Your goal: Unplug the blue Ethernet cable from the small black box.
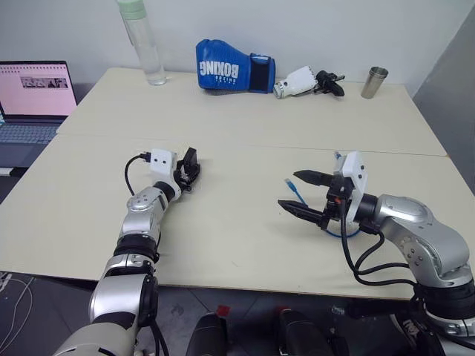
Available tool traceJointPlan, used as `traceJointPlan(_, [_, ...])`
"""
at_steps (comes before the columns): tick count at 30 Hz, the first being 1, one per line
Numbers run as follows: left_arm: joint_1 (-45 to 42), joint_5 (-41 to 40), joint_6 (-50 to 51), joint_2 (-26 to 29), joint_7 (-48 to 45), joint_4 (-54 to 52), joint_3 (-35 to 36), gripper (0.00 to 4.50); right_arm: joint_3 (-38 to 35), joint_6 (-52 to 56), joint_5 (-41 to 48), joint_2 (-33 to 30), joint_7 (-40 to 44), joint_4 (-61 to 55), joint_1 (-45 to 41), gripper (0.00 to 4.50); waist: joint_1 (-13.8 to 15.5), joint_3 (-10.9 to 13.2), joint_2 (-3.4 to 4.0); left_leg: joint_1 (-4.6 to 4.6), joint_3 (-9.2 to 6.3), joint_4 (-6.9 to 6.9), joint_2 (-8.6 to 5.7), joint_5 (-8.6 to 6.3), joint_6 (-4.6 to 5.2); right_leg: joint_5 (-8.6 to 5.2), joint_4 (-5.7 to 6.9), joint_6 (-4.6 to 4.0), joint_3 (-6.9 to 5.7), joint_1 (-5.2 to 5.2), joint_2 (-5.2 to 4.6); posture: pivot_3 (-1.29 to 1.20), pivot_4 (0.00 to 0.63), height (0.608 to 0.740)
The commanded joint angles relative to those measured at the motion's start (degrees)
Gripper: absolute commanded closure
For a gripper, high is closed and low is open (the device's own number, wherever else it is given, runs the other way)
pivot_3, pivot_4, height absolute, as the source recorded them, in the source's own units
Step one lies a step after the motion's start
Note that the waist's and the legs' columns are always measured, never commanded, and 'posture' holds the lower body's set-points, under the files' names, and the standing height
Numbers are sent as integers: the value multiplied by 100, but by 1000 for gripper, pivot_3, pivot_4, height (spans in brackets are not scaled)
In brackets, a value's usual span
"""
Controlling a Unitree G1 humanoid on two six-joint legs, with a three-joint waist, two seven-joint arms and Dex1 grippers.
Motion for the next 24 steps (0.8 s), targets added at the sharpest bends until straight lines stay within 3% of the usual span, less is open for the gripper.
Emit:
traceJointPlan(1, [-79,-152,146,227,-296,-407,111,490,-141,-30,77,-113,54,-207,16,0,-6,0,0,0,0,0,0,0,0,0,0,0,0,0,0,0,150,740])
traceJointPlan(4, [44,-295,568,501,-706,-938,106,25,-199,91,170,-207,66,-268,38,0,-14,0,0,0,-2,0,2,0,-1,0,2,0,0,-1,1,0,150,740])
traceJointPlan(8, [179,-386,1344,1116,-1300,-1745,5,25,-475,368,479,-447,120,-392,68,0,-18,0,0,3,-2,-1,4,1,-1,0,3,0,0,-1,2,0,150,740])
traceJointPlan(13, [284,-833,2659,2313,-2858,-2981,-177,25,-1248,1156,1362,-1132,353,-413,-61,0,-20,0,1,4,0,-2,5,1,-2,-1,2,-1,1,0,1,0,150,740])
traceJointPlan(18, [67,-1042,3265,3307,-3954,-3004,-174,25,-1795,1651,1777,-1900,628,-73,-120,0,-16,1,2,18,-2,-4,4,0,0,-3,-1,-2,-4,15,2,0,150,740])
traceJointPlan(24, [256,-1015,3119,3520,-4450,-2839,-211,25,-1713,1355,1471,-2204,799,178,96,0,-17,1,2,19,-4,-3,4,-1,2,-3,-4,-1,-7,19,2,0,150,740])
